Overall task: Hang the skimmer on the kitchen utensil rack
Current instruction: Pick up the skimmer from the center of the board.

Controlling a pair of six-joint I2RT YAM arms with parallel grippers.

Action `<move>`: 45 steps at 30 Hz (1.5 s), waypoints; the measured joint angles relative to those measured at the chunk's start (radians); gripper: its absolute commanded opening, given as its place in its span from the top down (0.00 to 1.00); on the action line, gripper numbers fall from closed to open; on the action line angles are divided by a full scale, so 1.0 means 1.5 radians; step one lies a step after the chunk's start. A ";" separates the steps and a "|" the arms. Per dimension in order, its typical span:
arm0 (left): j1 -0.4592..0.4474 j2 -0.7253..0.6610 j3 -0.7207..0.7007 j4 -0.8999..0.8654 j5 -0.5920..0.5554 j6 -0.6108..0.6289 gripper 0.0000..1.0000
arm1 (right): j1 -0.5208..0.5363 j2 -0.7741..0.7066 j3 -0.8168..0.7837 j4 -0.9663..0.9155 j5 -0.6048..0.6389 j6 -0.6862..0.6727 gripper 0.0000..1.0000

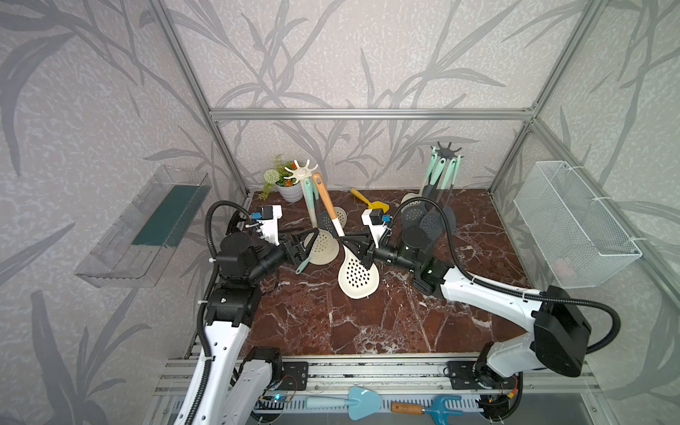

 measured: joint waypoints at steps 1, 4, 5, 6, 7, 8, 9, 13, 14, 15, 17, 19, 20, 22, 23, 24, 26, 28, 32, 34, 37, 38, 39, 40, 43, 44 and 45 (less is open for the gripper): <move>-0.001 0.001 0.000 0.019 0.000 -0.015 0.31 | 0.004 0.000 0.000 0.000 0.000 -0.002 1.00; -0.008 0.002 0.000 0.070 -0.002 -0.055 0.31 | 0.013 0.000 0.001 -0.001 0.002 -0.004 1.00; -0.011 0.003 0.000 0.084 -0.003 -0.065 0.31 | 0.016 0.000 0.002 -0.001 0.002 -0.004 1.00; -0.016 0.004 0.000 0.099 -0.006 -0.075 0.31 | 0.018 0.000 0.004 -0.001 0.003 -0.006 1.00; -0.023 0.004 0.000 0.113 -0.010 -0.082 0.31 | 0.021 0.000 0.005 -0.001 0.003 -0.007 1.00; -0.029 0.005 -0.001 0.122 -0.014 -0.086 0.31 | 0.024 0.001 0.007 -0.002 0.005 -0.008 1.00; -0.037 0.006 0.000 0.131 -0.017 -0.090 0.31 | 0.027 0.002 0.009 -0.002 0.006 -0.009 1.00; -0.068 0.018 0.000 0.153 -0.037 -0.093 0.31 | 0.043 0.014 0.028 -0.007 0.012 -0.014 1.00; -0.075 0.023 0.000 0.154 -0.043 -0.093 0.32 | 0.047 0.016 0.031 -0.008 0.015 -0.017 1.00; -0.081 0.028 0.000 0.154 -0.050 -0.092 0.34 | 0.052 0.019 0.034 -0.009 0.015 -0.019 1.00; -0.090 0.038 0.000 0.155 -0.060 -0.093 0.49 | 0.058 0.023 0.039 -0.012 0.016 -0.022 1.00; -0.095 0.049 0.000 0.156 -0.069 -0.092 0.74 | 0.063 0.026 0.041 -0.014 0.016 -0.024 1.00; -0.096 0.051 0.001 0.158 -0.070 -0.091 0.85 | 0.064 0.027 0.041 -0.018 0.016 -0.024 1.00; -0.098 0.054 0.001 0.157 -0.071 -0.085 1.00 | 0.065 0.032 0.042 -0.025 0.020 -0.024 1.00; -0.099 0.054 0.002 0.156 -0.070 -0.081 1.00 | 0.065 0.033 0.045 -0.027 0.019 -0.024 1.00; -0.099 0.054 0.002 0.155 -0.069 -0.079 1.00 | 0.064 0.034 0.047 -0.030 0.017 -0.024 1.00; -0.098 0.054 0.004 0.155 -0.069 -0.075 1.00 | 0.064 0.035 0.050 -0.033 0.014 -0.025 1.00; -0.098 0.053 0.006 0.152 -0.066 -0.068 1.00 | 0.064 0.035 0.053 -0.038 0.011 -0.027 0.98; -0.098 0.053 0.019 0.144 -0.049 -0.046 1.00 | 0.061 0.035 0.074 -0.064 -0.012 -0.035 0.77; -0.098 0.053 0.029 0.139 -0.035 -0.033 1.00 | 0.055 0.039 0.094 -0.082 -0.040 -0.038 0.71; -0.098 0.056 0.039 0.135 -0.005 -0.017 1.00 | 0.045 0.044 0.117 -0.092 -0.086 -0.035 0.68; -0.098 0.058 0.041 0.134 0.005 -0.012 1.00 | 0.042 0.045 0.123 -0.096 -0.099 -0.034 0.68; -0.098 0.062 0.046 0.132 0.017 -0.009 1.00 | 0.039 0.046 0.128 -0.101 -0.114 -0.033 0.67; -0.098 0.065 0.049 0.133 0.028 -0.005 1.00 | 0.036 0.048 0.135 -0.106 -0.128 -0.033 0.68; -0.098 0.075 0.053 0.132 0.052 0.003 1.00 | 0.029 0.055 0.148 -0.120 -0.157 -0.030 0.69; -0.098 0.079 0.054 0.132 0.058 0.005 1.00 | 0.027 0.057 0.149 -0.121 -0.162 -0.029 0.71; -0.098 0.081 0.055 0.132 0.064 0.007 1.00 | 0.027 0.058 0.149 -0.123 -0.165 -0.028 0.76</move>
